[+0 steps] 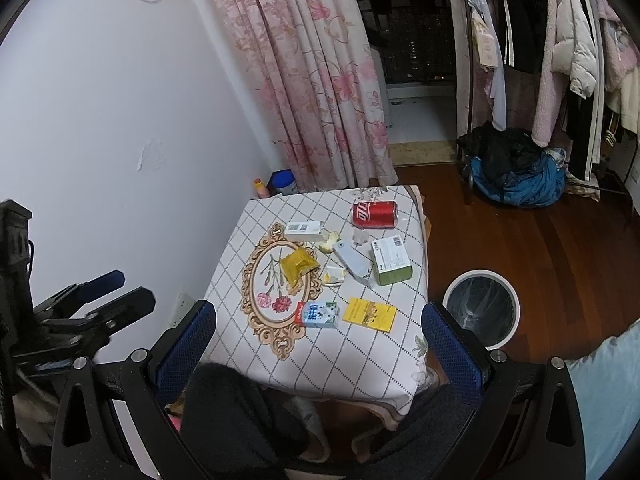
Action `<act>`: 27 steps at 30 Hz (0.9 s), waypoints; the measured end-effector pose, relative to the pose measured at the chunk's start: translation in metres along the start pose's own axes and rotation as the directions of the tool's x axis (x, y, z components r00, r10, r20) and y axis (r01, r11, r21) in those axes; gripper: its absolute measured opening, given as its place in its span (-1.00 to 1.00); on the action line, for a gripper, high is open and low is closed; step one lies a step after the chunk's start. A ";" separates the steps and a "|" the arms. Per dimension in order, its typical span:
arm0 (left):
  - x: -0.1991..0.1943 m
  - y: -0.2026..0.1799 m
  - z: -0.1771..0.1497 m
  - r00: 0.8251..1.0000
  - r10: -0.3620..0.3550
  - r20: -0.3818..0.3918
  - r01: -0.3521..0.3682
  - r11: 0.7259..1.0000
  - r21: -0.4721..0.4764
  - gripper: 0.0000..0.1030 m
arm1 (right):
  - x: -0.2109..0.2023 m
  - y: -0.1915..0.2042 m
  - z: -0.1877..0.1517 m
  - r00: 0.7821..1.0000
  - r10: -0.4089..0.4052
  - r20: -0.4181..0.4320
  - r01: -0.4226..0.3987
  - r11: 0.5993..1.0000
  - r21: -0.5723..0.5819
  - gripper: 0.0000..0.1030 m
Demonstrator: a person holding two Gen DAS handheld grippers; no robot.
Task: Collect trash
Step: 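Grasp the milk carton with the left tool while the right tool grasps the yellow box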
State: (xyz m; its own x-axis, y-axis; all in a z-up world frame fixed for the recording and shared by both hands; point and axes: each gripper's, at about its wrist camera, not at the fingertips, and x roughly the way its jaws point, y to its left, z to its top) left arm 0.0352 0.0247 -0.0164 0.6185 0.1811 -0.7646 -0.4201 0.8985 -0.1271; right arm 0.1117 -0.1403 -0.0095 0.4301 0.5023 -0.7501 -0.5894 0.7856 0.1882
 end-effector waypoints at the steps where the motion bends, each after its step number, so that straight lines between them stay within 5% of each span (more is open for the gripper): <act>1: 0.016 0.006 -0.002 0.999 0.048 -0.007 -0.048 0.999 -0.016 1.00 | 0.012 -0.004 -0.001 1.000 -0.014 -0.017 0.014 1.000 -0.002 1.00; 5: 0.082 0.026 -0.021 0.977 0.202 -0.071 -0.205 0.977 -0.049 1.00 | 0.092 -0.029 -0.005 0.984 -0.083 -0.158 0.080 0.996 -0.031 1.00; 10: 0.178 0.045 -0.048 0.933 0.271 -0.237 -0.292 0.954 -0.059 1.00 | 0.223 -0.051 -0.020 0.920 -0.128 -0.369 0.077 0.986 -0.149 1.00; 17: 0.268 0.058 -0.081 0.876 0.273 -0.397 -0.308 0.951 -0.027 1.00 | 0.372 -0.063 -0.050 0.815 -0.196 -0.545 -0.004 0.939 -0.343 1.00; 21: 0.295 0.056 -0.085 0.866 0.271 -0.421 -0.285 0.958 0.029 1.00 | 0.421 -0.057 -0.066 0.767 -0.248 -0.592 -0.076 0.881 -0.467 1.00; 24: 0.310 0.053 -0.083 0.859 0.260 -0.441 -0.252 0.965 0.079 1.00 | 0.439 -0.060 -0.075 0.736 -0.231 -0.636 -0.107 0.888 -0.447 1.00; 27: 0.317 0.045 -0.075 0.855 0.277 -0.437 -0.229 0.960 0.161 1.00 | 0.443 -0.059 -0.078 0.750 -0.227 -0.621 -0.094 0.893 -0.440 0.94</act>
State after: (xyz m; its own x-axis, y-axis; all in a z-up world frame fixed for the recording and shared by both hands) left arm 0.1625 0.0929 -0.3115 0.1222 0.2292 -0.9657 -0.4379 0.8856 0.1547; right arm 0.2836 0.0081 -0.4024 0.0316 -0.0253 -0.9992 -0.8676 0.4957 -0.0400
